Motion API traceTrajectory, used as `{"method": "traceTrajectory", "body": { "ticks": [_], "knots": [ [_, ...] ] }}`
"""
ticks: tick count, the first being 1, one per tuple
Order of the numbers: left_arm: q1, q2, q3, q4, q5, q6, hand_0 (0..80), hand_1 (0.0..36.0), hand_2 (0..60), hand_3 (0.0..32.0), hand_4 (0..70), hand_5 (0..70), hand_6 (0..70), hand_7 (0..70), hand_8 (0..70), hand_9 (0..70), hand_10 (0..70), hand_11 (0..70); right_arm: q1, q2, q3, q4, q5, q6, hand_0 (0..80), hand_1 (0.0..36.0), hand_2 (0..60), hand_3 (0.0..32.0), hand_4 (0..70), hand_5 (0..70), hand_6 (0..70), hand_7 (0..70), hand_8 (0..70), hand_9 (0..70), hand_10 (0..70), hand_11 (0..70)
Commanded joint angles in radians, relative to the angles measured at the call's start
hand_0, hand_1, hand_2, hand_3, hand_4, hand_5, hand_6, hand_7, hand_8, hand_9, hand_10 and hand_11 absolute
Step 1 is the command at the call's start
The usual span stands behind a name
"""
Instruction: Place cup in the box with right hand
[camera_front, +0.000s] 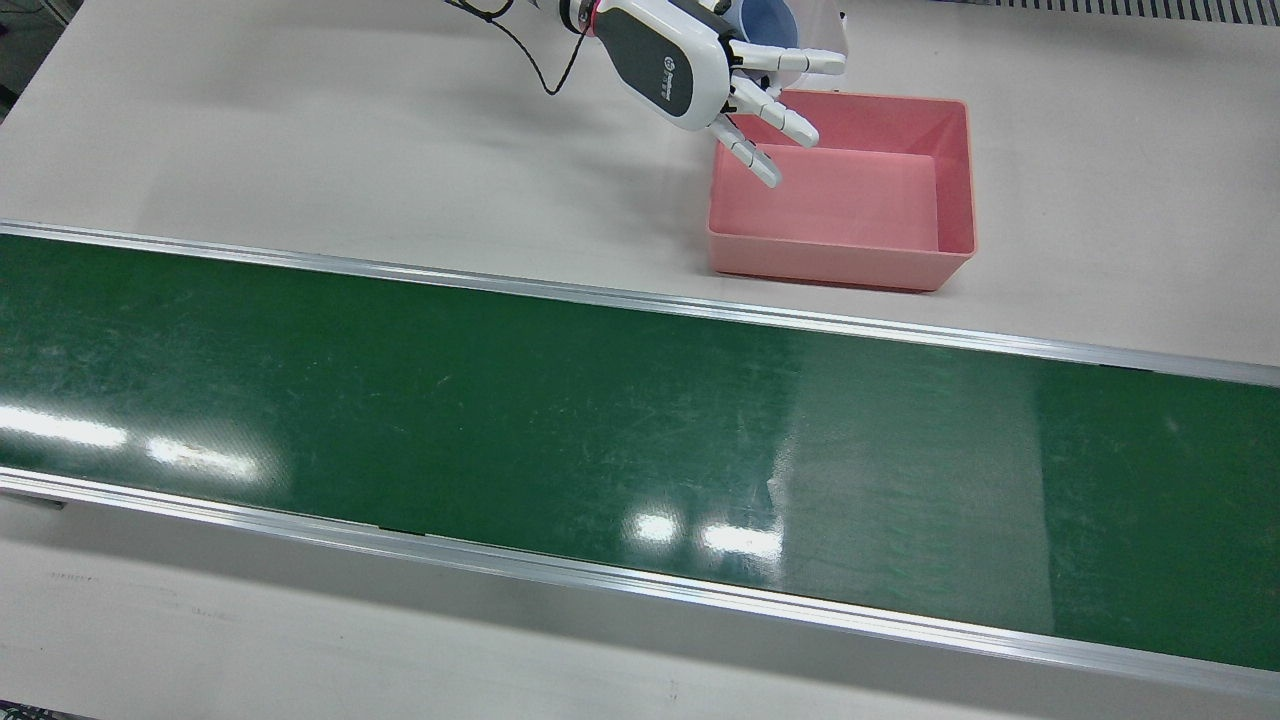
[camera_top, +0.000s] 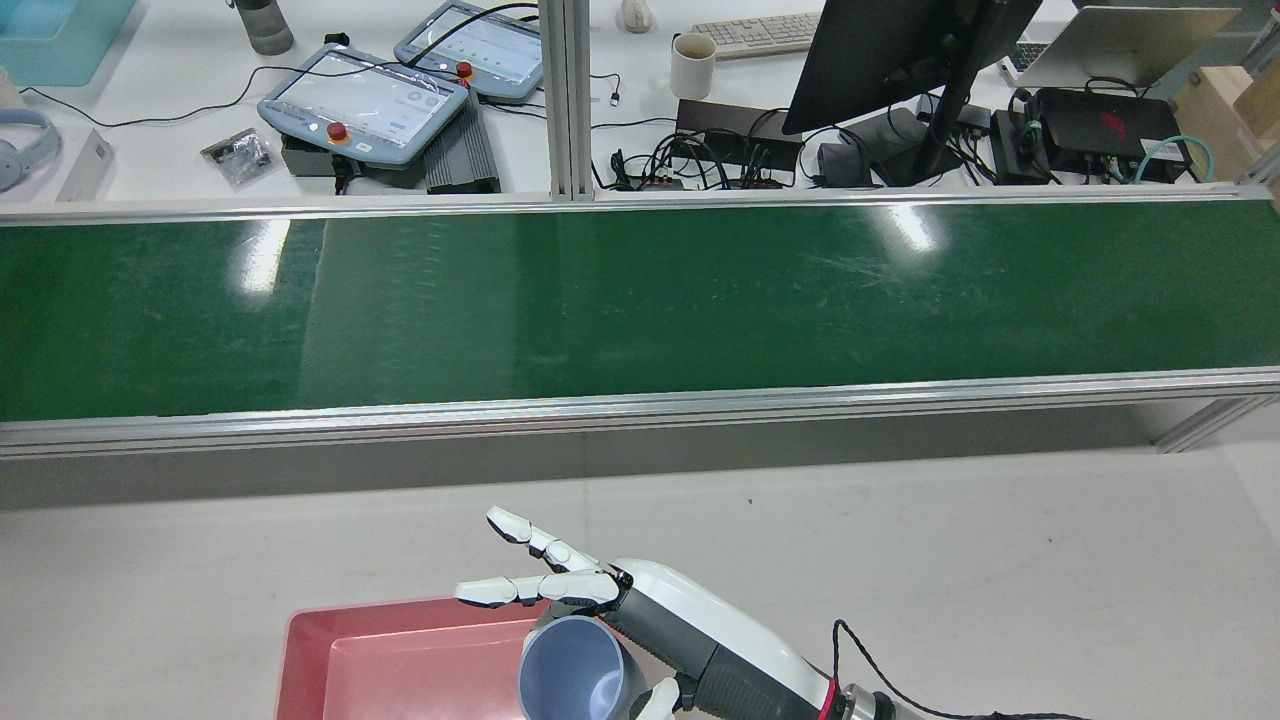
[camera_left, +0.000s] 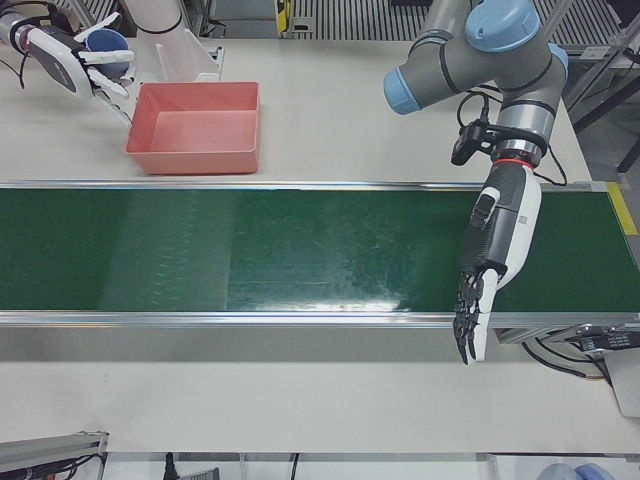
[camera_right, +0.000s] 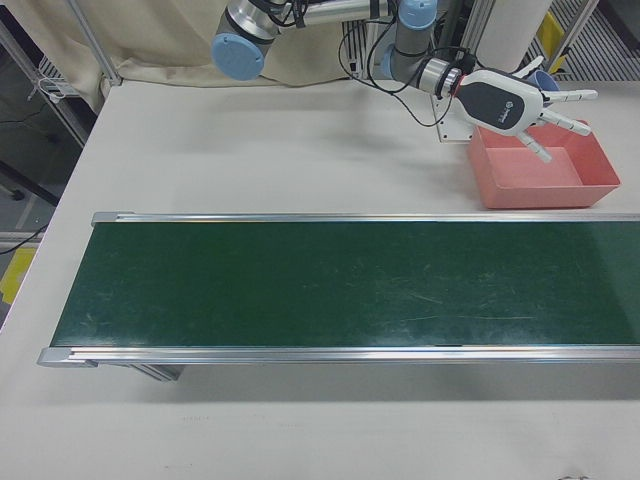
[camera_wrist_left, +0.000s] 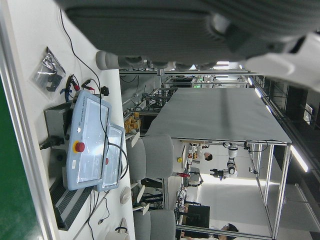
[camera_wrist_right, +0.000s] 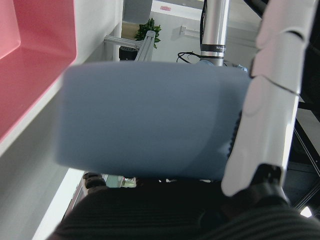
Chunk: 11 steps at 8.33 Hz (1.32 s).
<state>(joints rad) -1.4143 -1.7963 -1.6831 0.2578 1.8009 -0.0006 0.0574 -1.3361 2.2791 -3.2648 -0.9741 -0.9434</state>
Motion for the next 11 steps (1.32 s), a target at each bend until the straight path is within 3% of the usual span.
{"method": "traceTrajectory", "body": {
  "ticks": [1, 4, 5, 6, 7, 8, 9, 10, 11],
  "knots": [
    [0.000, 0.000, 0.000, 0.000, 0.000, -0.001, 0.0, 0.0, 0.0, 0.0, 0.0, 0.0, 0.0, 0.0, 0.0, 0.0, 0.0, 0.0, -0.007, 0.000, 0.000, -0.001, 0.000, 0.003, 55.1, 22.1, 18.8, 32.0, 1.4, 6.2, 0.0, 9.3, 0.0, 0.4, 1.1, 4.3],
    [0.000, 0.000, 0.000, 0.000, 0.000, -0.001, 0.0, 0.0, 0.0, 0.0, 0.0, 0.0, 0.0, 0.0, 0.0, 0.0, 0.0, 0.0, 0.034, -0.009, 0.037, -0.004, -0.011, 0.023, 55.2, 21.5, 17.5, 32.0, 2.6, 6.3, 0.0, 11.1, 0.0, 0.8, 1.2, 4.3],
    [0.000, 0.000, 0.000, 0.000, 0.000, 0.001, 0.0, 0.0, 0.0, 0.0, 0.0, 0.0, 0.0, 0.0, 0.0, 0.0, 0.0, 0.0, 0.098, -0.038, 0.115, -0.010, -0.017, 0.023, 55.2, 21.0, 17.4, 32.0, 10.7, 6.5, 0.5, 14.1, 0.0, 1.5, 2.8, 6.6],
    [0.000, 0.000, 0.000, 0.000, 0.000, 0.001, 0.0, 0.0, 0.0, 0.0, 0.0, 0.0, 0.0, 0.0, 0.0, 0.0, 0.0, 0.0, 0.190, -0.085, 0.179, -0.018, -0.018, 0.025, 56.9, 21.1, 16.7, 0.4, 26.1, 6.8, 6.4, 22.7, 0.3, 4.9, 3.7, 7.7],
    [0.000, 0.000, 0.000, 0.000, 0.000, -0.001, 0.0, 0.0, 0.0, 0.0, 0.0, 0.0, 0.0, 0.0, 0.0, 0.0, 0.0, 0.0, 0.325, -0.142, 0.222, -0.044, -0.020, 0.058, 56.8, 23.2, 21.4, 0.0, 19.3, 7.3, 11.4, 48.8, 1.2, 8.3, 3.7, 8.0],
    [-0.002, 0.000, -0.001, 0.000, 0.000, 0.001, 0.0, 0.0, 0.0, 0.0, 0.0, 0.0, 0.0, 0.0, 0.0, 0.0, 0.0, 0.0, 0.455, -0.188, 0.211, -0.096, -0.021, 0.197, 56.5, 22.2, 20.3, 0.0, 19.5, 8.2, 15.8, 68.6, 5.7, 19.1, 8.9, 15.5],
    [0.000, 0.000, -0.001, 0.000, 0.000, -0.001, 0.0, 0.0, 0.0, 0.0, 0.0, 0.0, 0.0, 0.0, 0.0, 0.0, 0.0, 0.0, 0.610, -0.222, 0.153, -0.136, -0.029, 0.316, 55.8, 21.0, 19.9, 0.0, 19.9, 9.0, 17.8, 70.0, 13.7, 31.0, 12.6, 20.6],
    [0.000, 0.000, -0.001, 0.000, 0.000, 0.001, 0.0, 0.0, 0.0, 0.0, 0.0, 0.0, 0.0, 0.0, 0.0, 0.0, 0.0, 0.0, 0.757, -0.233, 0.051, -0.136, -0.117, 0.407, 54.3, 19.9, 21.7, 0.0, 18.3, 10.1, 20.4, 70.0, 24.7, 46.0, 16.8, 26.6],
    [-0.002, 0.000, -0.001, -0.002, 0.000, 0.001, 0.0, 0.0, 0.0, 0.0, 0.0, 0.0, 0.0, 0.0, 0.0, 0.0, 0.0, 0.0, 0.868, -0.232, -0.064, -0.130, -0.191, 0.492, 52.6, 19.0, 22.8, 0.0, 12.5, 11.0, 21.4, 70.0, 31.6, 54.0, 21.0, 32.6]
  ]
}}
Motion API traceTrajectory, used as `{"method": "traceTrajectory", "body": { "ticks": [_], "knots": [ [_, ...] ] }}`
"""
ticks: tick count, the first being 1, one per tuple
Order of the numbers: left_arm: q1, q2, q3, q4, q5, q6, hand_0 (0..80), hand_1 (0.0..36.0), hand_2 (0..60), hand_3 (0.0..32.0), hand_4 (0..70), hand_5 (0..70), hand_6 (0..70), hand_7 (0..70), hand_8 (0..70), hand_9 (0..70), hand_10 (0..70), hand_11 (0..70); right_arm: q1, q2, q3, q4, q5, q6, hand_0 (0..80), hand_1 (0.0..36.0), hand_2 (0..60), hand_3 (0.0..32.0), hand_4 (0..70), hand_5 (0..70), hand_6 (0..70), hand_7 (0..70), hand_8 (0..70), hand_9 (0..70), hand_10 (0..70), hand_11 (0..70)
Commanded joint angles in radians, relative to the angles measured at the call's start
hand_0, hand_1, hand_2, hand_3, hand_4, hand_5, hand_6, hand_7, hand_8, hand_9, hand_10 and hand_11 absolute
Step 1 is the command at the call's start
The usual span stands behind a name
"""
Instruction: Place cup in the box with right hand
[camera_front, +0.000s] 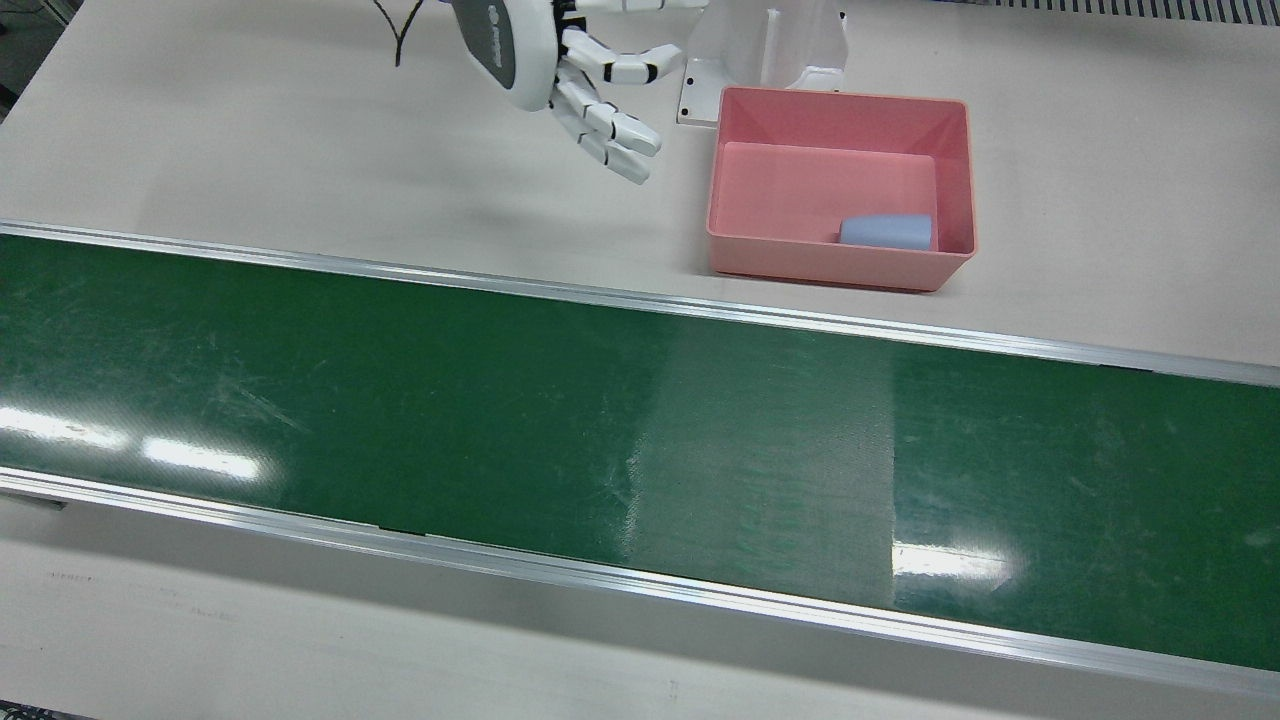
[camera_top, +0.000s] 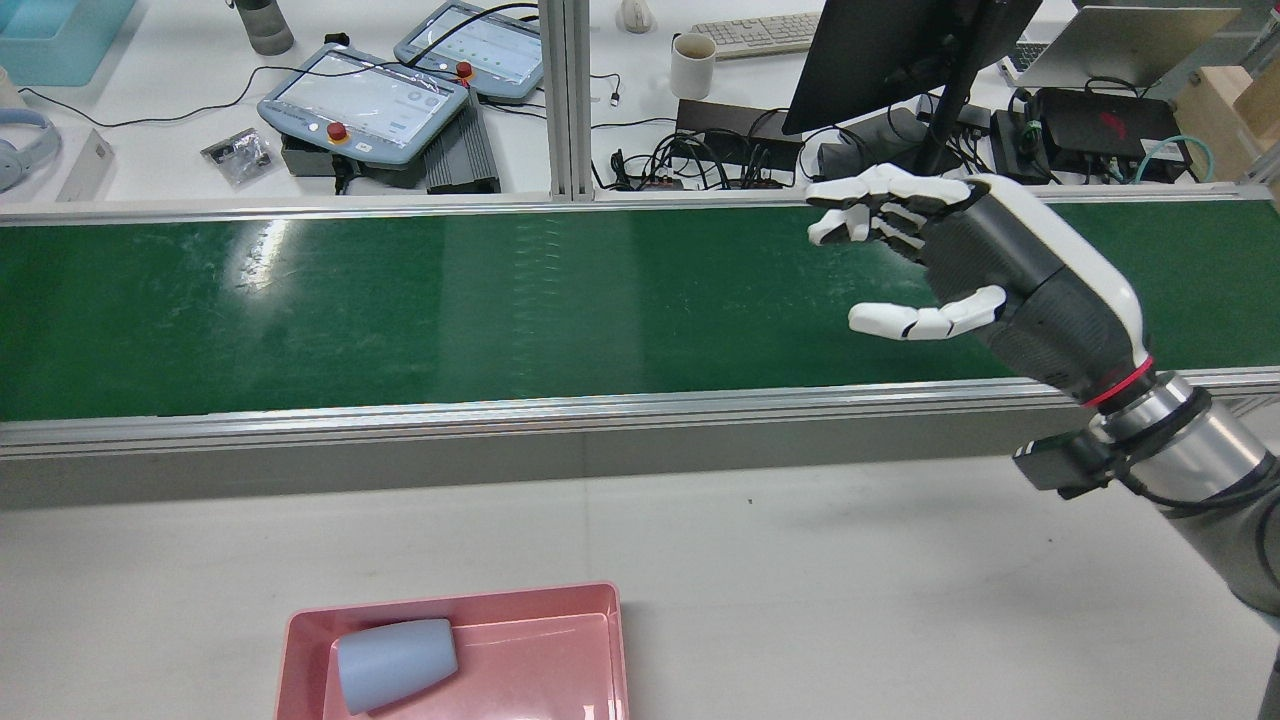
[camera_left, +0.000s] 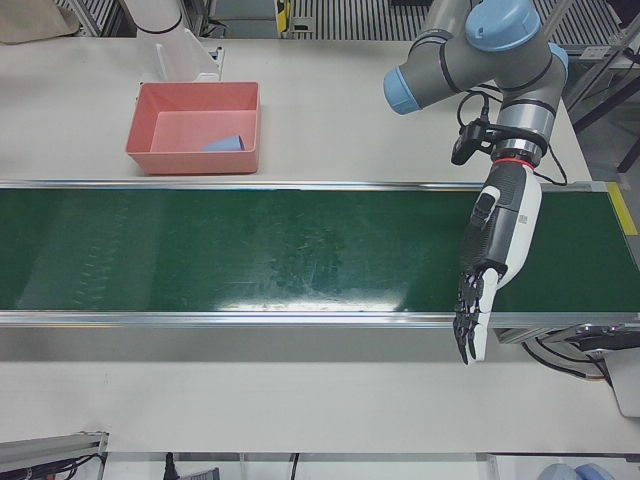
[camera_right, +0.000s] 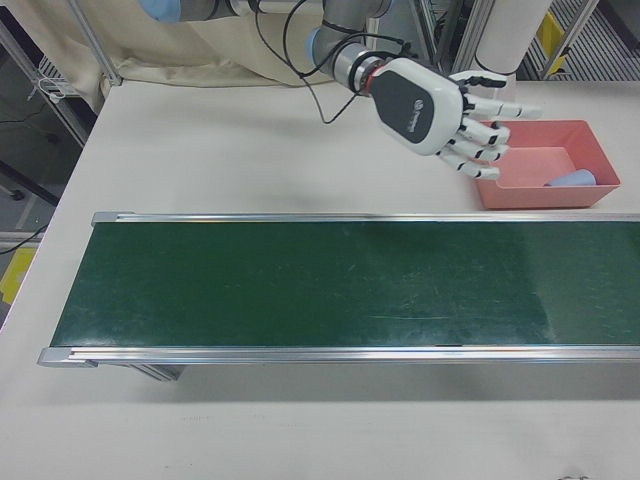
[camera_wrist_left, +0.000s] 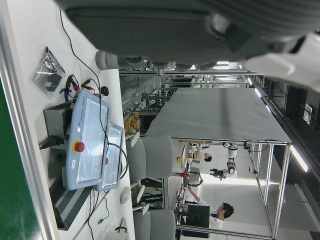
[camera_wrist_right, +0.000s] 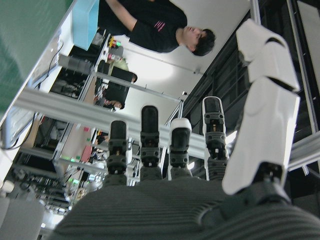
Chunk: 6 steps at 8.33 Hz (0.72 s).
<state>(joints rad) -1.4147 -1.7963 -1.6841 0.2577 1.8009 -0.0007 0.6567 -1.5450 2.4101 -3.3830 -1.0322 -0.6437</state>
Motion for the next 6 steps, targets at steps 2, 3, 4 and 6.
{"method": "traceTrajectory", "body": {
  "ticks": [2, 3, 4, 6],
  "knots": [
    [0.000, 0.000, 0.000, 0.000, 0.000, 0.001, 0.0, 0.0, 0.0, 0.0, 0.0, 0.0, 0.0, 0.0, 0.0, 0.0, 0.0, 0.0, 0.455, -0.027, -0.322, -0.006, -0.184, 0.242, 52.0, 18.6, 20.8, 0.0, 7.2, 11.1, 19.9, 70.0, 31.1, 52.6, 21.6, 33.5],
    [0.000, 0.000, 0.000, 0.000, 0.000, 0.001, 0.0, 0.0, 0.0, 0.0, 0.0, 0.0, 0.0, 0.0, 0.0, 0.0, 0.0, 0.0, 0.502, -0.024, -0.375, 0.008, -0.187, 0.243, 51.4, 18.5, 21.2, 0.0, 1.4, 11.6, 20.0, 70.0, 34.0, 55.7, 22.6, 35.0],
    [0.000, 0.000, 0.000, 0.000, 0.000, 0.001, 0.0, 0.0, 0.0, 0.0, 0.0, 0.0, 0.0, 0.0, 0.0, 0.0, 0.0, 0.0, 0.535, -0.020, -0.429, 0.023, -0.186, 0.248, 50.5, 18.0, 22.4, 0.0, 0.0, 12.2, 20.6, 70.0, 38.4, 60.8, 25.5, 39.1],
    [0.000, 0.000, 0.001, 0.000, 0.000, -0.001, 0.0, 0.0, 0.0, 0.0, 0.0, 0.0, 0.0, 0.0, 0.0, 0.0, 0.0, 0.0, 0.598, -0.015, -0.558, 0.025, -0.178, 0.300, 49.4, 18.1, 25.9, 0.0, 0.0, 12.5, 21.7, 70.0, 41.8, 65.3, 27.8, 42.0]
  ]
}}
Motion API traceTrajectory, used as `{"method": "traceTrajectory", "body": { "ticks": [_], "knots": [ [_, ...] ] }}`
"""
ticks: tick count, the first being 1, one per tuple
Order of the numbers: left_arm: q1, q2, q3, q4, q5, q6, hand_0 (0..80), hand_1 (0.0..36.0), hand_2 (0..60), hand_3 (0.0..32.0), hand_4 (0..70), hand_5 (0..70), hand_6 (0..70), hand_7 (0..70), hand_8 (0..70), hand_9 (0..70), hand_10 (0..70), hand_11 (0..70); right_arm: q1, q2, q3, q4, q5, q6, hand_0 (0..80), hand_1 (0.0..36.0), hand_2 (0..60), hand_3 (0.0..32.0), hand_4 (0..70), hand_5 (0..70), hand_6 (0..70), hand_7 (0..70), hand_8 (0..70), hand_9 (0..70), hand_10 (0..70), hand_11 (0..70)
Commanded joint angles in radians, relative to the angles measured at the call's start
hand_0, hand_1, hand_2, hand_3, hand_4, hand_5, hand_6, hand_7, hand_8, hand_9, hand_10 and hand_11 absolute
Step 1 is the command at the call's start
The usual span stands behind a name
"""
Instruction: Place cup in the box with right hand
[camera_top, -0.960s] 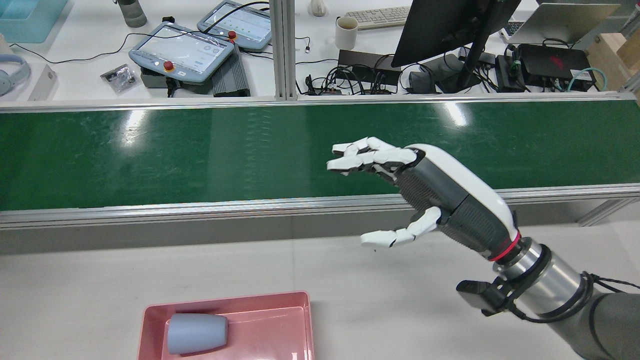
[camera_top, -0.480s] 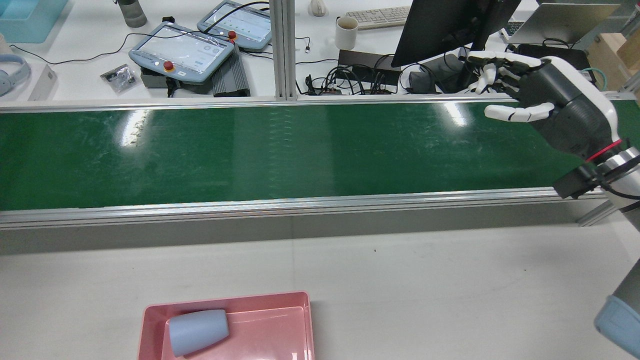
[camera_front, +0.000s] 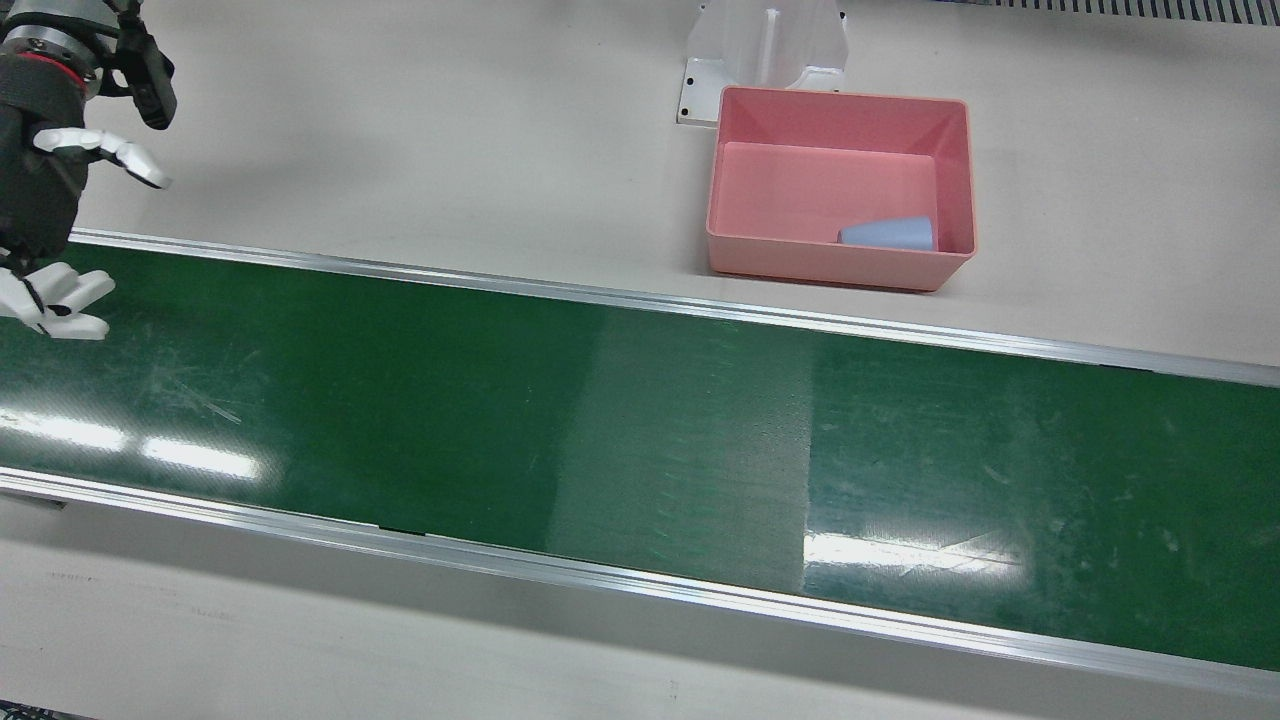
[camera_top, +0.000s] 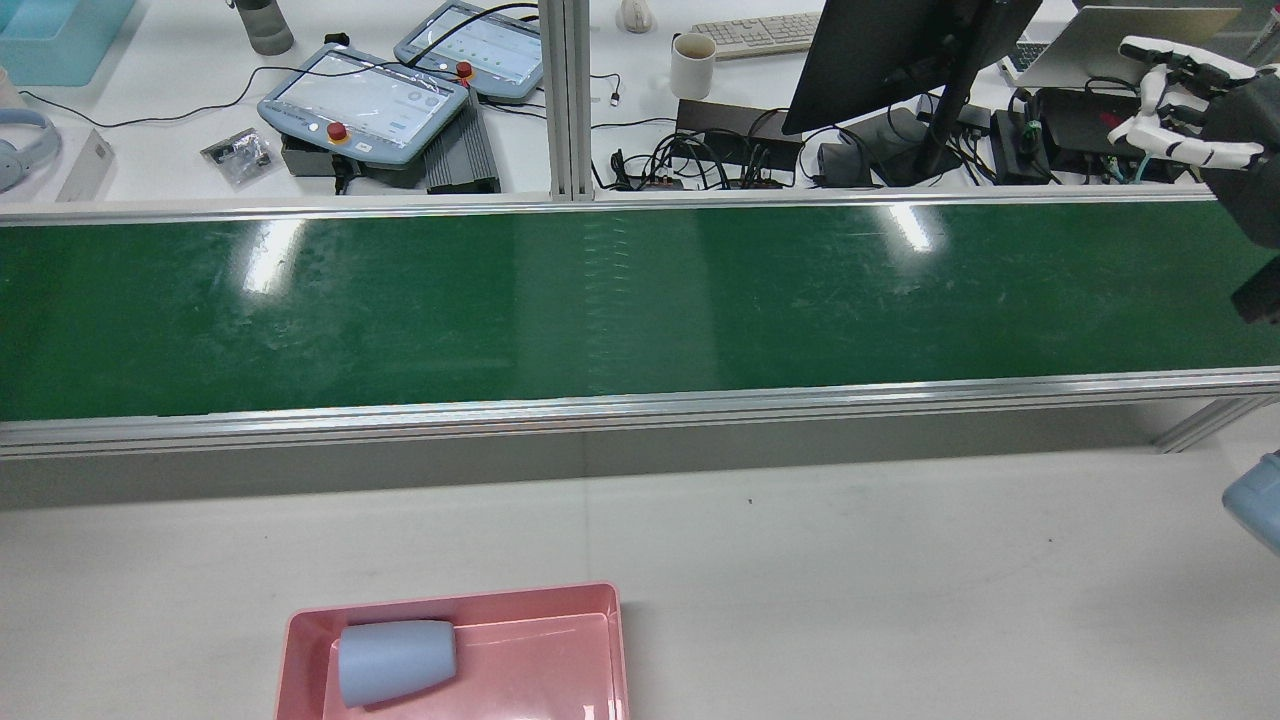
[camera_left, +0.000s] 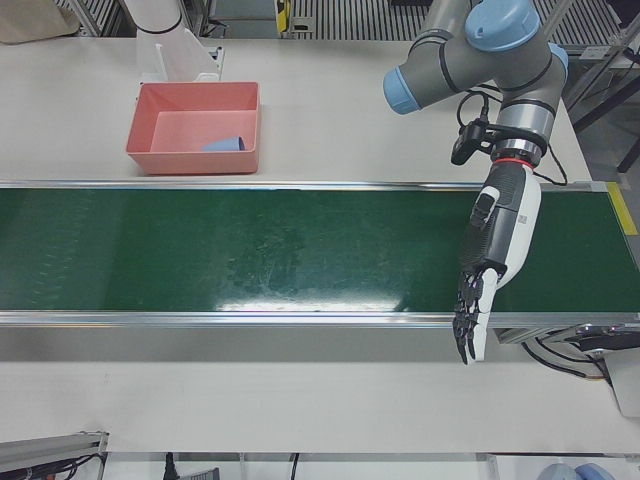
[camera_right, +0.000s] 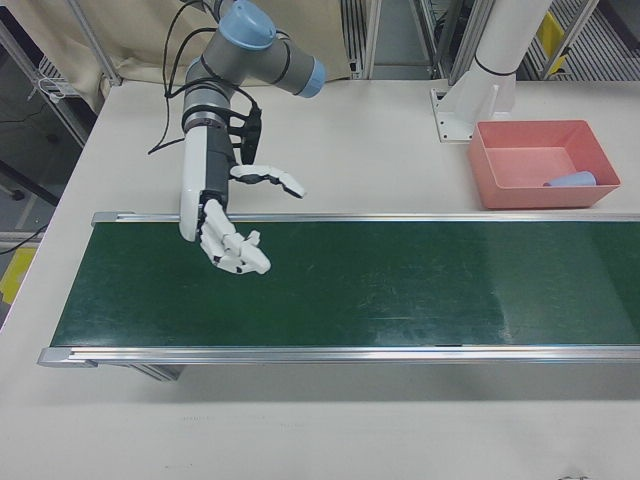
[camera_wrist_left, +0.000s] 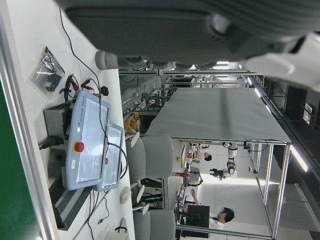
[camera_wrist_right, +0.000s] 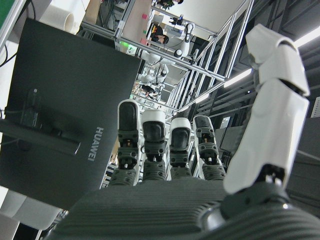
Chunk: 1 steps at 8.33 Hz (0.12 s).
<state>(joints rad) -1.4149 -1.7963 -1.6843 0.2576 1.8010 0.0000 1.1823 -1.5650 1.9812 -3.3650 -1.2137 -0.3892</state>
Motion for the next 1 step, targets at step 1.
{"method": "traceTrajectory", "body": {
  "ticks": [1],
  "knots": [
    [0.001, 0.000, 0.000, 0.000, 0.000, 0.000, 0.0, 0.0, 0.0, 0.0, 0.0, 0.0, 0.0, 0.0, 0.0, 0.0, 0.0, 0.0, 0.089, -0.009, -0.162, 0.007, 0.003, 0.077, 49.3, 19.0, 29.4, 0.0, 0.0, 12.3, 21.4, 70.0, 40.8, 64.0, 27.1, 41.1]
  ]
}}
